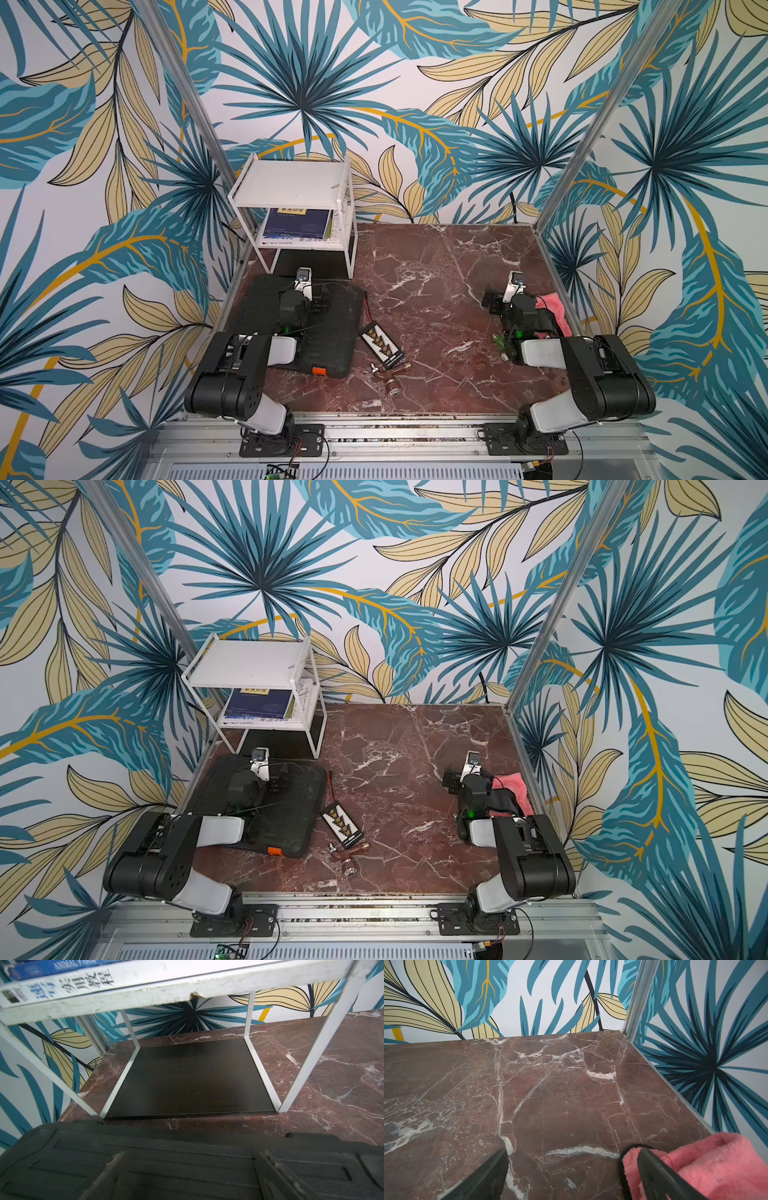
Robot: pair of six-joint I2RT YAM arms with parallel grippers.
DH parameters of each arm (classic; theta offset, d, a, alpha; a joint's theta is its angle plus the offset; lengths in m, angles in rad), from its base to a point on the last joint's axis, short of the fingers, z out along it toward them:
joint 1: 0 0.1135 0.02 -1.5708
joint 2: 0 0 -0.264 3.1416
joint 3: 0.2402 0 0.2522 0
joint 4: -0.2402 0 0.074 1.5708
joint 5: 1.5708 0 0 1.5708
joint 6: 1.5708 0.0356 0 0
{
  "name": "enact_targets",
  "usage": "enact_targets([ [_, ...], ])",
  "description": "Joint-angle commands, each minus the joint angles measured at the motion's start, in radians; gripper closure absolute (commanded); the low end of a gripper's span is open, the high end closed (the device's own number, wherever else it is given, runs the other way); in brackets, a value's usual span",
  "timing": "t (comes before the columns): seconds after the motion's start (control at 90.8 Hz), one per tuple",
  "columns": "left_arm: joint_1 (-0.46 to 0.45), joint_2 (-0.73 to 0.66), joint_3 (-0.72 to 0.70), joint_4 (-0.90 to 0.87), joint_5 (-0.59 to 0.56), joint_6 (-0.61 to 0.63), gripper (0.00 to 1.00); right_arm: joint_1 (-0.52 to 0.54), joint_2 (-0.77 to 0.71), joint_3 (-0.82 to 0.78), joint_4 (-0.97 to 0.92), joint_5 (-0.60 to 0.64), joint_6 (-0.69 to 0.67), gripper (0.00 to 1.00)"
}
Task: Wipe the bookshelf clean with a cloth
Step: Move the shelf to the center of the board.
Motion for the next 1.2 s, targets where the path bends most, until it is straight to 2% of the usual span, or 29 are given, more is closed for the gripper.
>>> enact_targets([
  [0.0,0.007,-0.007,0.015,-0.018,0.005,0.009,0.00,0.005,-0.003,0.007,-0.011,-0.009,-0.001,0.01],
  [0.529,0.006,-0.008,0.012,-0.011,0.001,0.010,0.00,0.004,-0.004,0.006,-0.010,-0.008,-0.001,0.00],
  [0.606,0.000,-0.018,0.017,-0.024,-0.028,0.007,0.00,0.005,-0.012,0.002,0.001,-0.021,-0.006,0.01],
  [0.683,-0.008,-0.102,0.042,-0.150,-0.105,-0.010,0.00,0.019,-0.093,0.025,-0.077,-0.034,-0.033,0.01],
  [0.749,-0.011,-0.219,0.059,-0.267,-0.182,-0.026,0.00,0.031,-0.217,0.099,-0.354,-0.061,-0.017,0.00],
  [0.804,-0.016,-0.333,0.053,-0.338,-0.248,-0.049,0.00,0.033,-0.309,0.139,-0.485,-0.137,0.033,0.00],
  [0.87,-0.012,-0.461,0.030,-0.386,-0.347,-0.111,0.00,0.053,-0.388,0.171,-0.512,-0.234,0.096,0.00],
  [0.925,0.004,-0.547,0.035,-0.464,-0.401,-0.167,0.00,0.101,-0.402,0.212,-0.518,-0.290,0.137,0.00],
  [0.98,0.039,-0.596,0.057,-0.529,-0.404,-0.224,0.00,0.179,-0.375,0.301,-0.549,-0.298,0.142,0.01],
  [1.08,0.153,-0.605,0.116,-0.587,-0.249,-0.287,0.00,0.354,-0.256,0.494,-0.620,-0.317,0.076,0.01],
  [1.19,0.278,-0.530,0.195,-0.574,-0.094,-0.309,0.00,0.503,-0.046,0.736,-0.662,-0.350,0.045,0.00],
])
